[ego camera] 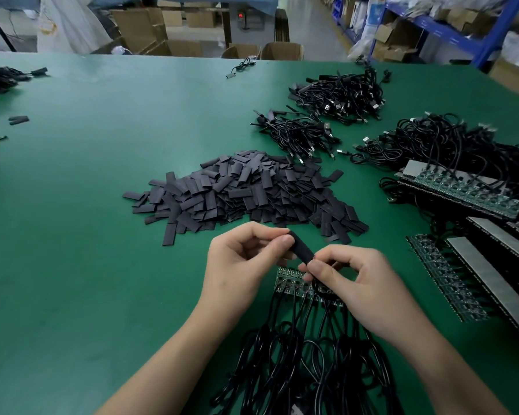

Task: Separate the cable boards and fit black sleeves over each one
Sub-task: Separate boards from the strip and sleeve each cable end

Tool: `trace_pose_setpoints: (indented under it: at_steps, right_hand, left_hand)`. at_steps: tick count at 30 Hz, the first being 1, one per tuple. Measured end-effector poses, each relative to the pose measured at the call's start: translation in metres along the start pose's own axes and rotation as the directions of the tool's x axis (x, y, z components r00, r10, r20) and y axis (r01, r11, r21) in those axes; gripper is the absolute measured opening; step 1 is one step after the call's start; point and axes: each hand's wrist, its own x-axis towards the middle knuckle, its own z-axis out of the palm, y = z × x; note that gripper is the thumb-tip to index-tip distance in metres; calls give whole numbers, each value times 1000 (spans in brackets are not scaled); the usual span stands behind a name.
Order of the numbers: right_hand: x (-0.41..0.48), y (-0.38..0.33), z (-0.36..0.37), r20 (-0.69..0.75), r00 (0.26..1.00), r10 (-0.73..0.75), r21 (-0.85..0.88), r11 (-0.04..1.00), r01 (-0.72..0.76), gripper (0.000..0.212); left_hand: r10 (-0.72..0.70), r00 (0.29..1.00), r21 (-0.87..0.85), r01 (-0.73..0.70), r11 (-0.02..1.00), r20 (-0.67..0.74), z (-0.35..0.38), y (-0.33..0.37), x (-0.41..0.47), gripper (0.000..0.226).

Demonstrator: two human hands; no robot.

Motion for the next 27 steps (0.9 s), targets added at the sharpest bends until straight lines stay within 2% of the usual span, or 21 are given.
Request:
trace_pose_setpoints:
  at_steps: [1,4,7,11,13,14,15,16,17,18,19,21,25,27]
  right_hand:
    - [0,-1,-2,-10,1000,-12,-35,999,12,12]
    - [-1,0,-10,-25,997,-79,-198,977,73,23]
    - [0,1,-9,-14,996,-89,-289,954,81,5]
    - [-1,2,-5,-56,997,-47,-231,972,33,11]
    - [1,-1,-8,-82,996,-20,-201,980,3,7]
    - [4,-4,-11,-99,995,-19,-198,980,-1,7]
    - [8,-6,-15,-120,993,-22,-190,982,-1,7]
    - [15,-7,-20,-147,989,-24,-187,982,-4,7]
    - [24,-9,-25,-175,984,-27,-205,979,-10,7]
    - [36,-12,-31,-201,979,-32,-248,969,-19,8]
    - [51,-15,-37,-218,975,-43,-314,949,-28,7]
    - [88,-23,-47,-219,971,-94,-474,880,-22,6]
    - [186,-51,-65,-234,952,-195,-671,741,-13,17]
    - [228,-70,-72,-253,951,-176,-716,695,-61,26]
  left_hand:
    - [-32,999,-43,31,999,-11,1,0,1,9]
    - [-109,990,-160,93,983,-93,-3,2,4,10]
    - [-163,979,-252,129,959,-119,-9,2,7,17]
    - [-176,980,-265,145,953,-96,-10,2,8,19]
    - [-159,984,-150,146,978,-84,-13,2,10,17]
    - [-128,988,12,129,992,-83,-15,1,11,15]
    - [-75,995,253,91,963,-71,-19,-1,12,15]
    - [-22,1000,506,30,862,-22,-22,-4,12,18]
    - [-1,998,697,-41,716,59,-23,-5,11,26]
    - [-23,990,805,-99,585,139,-24,-5,10,38]
    - [-64,978,856,-139,498,196,-24,-4,9,49]
    - [-116,958,886,-193,421,263,-23,-4,7,60]
    - [-131,944,858,-209,470,302,-21,-2,7,47]
    - [-137,937,840,-215,498,320,-19,-1,7,40]
